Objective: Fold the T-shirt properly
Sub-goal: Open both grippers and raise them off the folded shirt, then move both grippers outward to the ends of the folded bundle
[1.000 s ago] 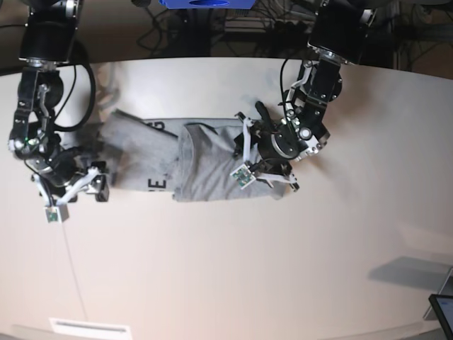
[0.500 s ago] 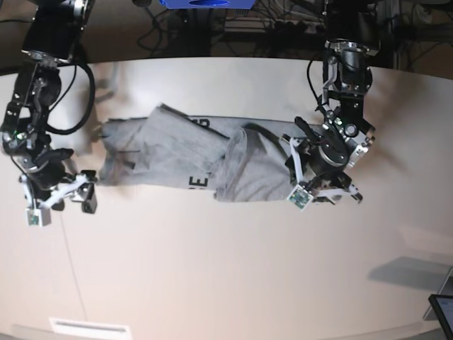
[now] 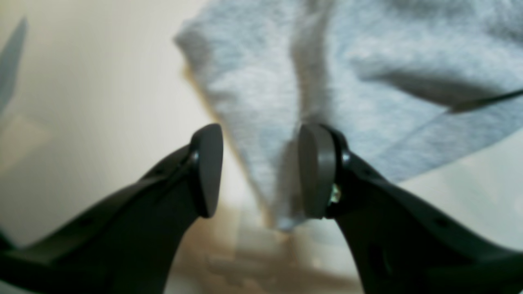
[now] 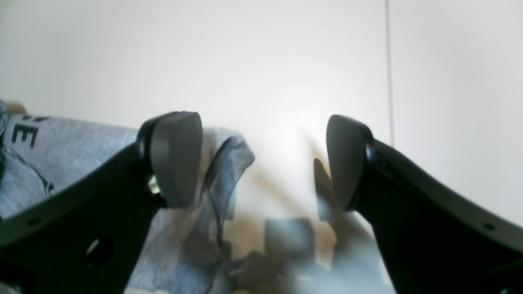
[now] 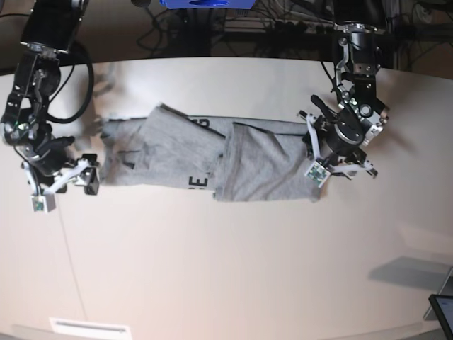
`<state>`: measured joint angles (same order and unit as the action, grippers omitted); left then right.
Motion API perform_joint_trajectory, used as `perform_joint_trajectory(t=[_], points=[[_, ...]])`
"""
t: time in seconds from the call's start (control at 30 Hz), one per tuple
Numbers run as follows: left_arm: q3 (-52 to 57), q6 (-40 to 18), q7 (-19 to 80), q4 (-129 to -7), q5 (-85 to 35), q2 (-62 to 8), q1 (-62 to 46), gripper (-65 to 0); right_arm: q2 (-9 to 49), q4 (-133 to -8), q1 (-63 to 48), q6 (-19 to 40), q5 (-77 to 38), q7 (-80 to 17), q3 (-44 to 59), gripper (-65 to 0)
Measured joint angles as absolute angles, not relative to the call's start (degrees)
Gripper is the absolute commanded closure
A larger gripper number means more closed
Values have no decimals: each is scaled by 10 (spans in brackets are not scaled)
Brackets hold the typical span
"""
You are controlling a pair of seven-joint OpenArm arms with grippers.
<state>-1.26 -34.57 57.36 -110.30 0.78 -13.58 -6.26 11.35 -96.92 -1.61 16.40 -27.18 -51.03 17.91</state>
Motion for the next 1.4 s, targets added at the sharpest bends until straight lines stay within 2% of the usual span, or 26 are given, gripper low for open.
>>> perform_joint_trajectory(t=[0.13,0.23,0.43,0.57,0.63,0.73,0.93,1.1,1.2,1.3,1.4], points=[[70,-345,575,-1119,11,-149,-57,-294,117,-1004,-50,159,-263,-512,151,-456],[72,-376,576,-1117,15,-164,-57,-294,109,-1043,-56,168,-275,-513,116,-456],[71,-390,572,-1117,14,-141,-60,-294,101,-1062,-59,164,-268,-513,58,-456],[76,-389,566,-1094,106,-180,-54,-287,96,-1062,-70,166,-275,-511,11,-456],[77,-389,558,-1084,123,-192,-57,-210,96,-1062,-71,166,-275,-511,6,-456],[76,-390,520,-1082,137,-206,-59,0,96,-1062,-70,164,-274,-509,13,-456],[156,-389,517,-1050,219,-210,-59,0,95,-1063,-74,166,-275,-509,47,-456],[153,-388,511,-939,313,-204,-60,0,97,-1062,-90,164,-270,-510,86,-456],[154,-389,474,-905,324,-204,-62,0,97,-1063,-91,164,-272,-510,87,-456],[154,-347,448,-876,324,-199,-55,0,97,-1063,-92,164,-272,-509,87,-456],[153,-345,420,-861,324,-191,-58,0,96,-1063,-104,164,-272,-510,90,-456]])
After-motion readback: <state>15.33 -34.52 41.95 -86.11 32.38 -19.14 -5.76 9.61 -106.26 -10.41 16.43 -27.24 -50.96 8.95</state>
